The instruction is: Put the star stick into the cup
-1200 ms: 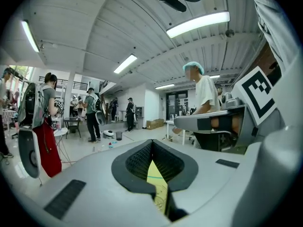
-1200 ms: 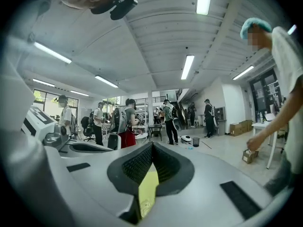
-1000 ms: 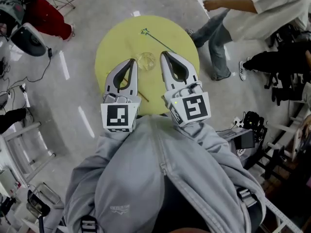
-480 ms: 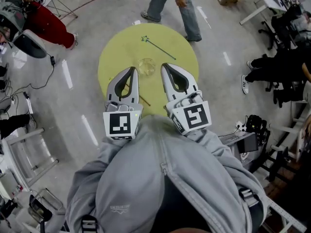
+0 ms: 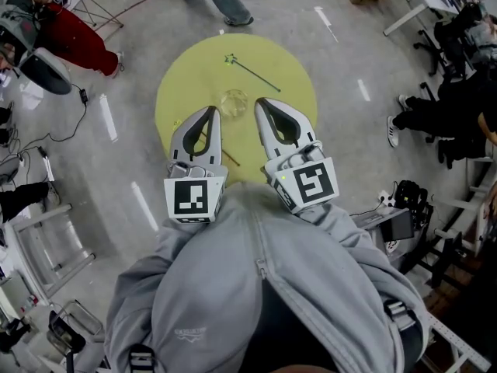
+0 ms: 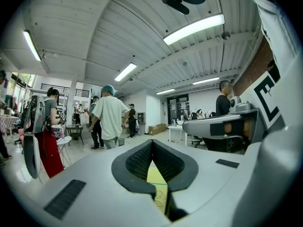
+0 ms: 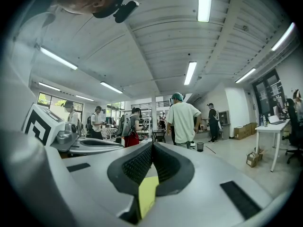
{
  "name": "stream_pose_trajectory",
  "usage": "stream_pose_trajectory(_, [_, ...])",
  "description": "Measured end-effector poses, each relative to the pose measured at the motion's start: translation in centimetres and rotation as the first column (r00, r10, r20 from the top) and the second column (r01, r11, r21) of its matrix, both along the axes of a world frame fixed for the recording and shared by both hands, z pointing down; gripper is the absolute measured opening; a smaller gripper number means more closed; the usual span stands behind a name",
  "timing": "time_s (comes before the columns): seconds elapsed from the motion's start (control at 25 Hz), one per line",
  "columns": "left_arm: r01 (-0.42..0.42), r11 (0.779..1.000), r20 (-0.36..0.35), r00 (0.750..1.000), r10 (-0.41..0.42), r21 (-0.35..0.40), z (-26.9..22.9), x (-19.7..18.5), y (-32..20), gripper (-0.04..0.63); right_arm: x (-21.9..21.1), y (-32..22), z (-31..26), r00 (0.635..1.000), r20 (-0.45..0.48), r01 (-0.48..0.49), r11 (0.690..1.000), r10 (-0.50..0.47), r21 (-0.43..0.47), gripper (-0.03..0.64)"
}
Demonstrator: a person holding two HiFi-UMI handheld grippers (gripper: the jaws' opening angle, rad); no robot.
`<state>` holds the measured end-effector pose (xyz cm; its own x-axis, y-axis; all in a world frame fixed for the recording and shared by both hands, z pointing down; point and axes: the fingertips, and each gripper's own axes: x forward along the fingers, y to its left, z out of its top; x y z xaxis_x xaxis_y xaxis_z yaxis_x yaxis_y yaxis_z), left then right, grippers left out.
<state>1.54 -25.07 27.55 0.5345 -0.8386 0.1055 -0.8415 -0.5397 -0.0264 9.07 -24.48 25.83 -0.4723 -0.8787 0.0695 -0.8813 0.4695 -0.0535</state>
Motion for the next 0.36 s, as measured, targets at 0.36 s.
stream_pose_trajectory(0.36, [0.001,1.000,-0.003,1.000,-0.001,-0.002,0.47,-0.39,0.42,0.017,-0.71,0.19,0.44,1.000,0.001,0.021,1.000,-0.021,0.002,0.032])
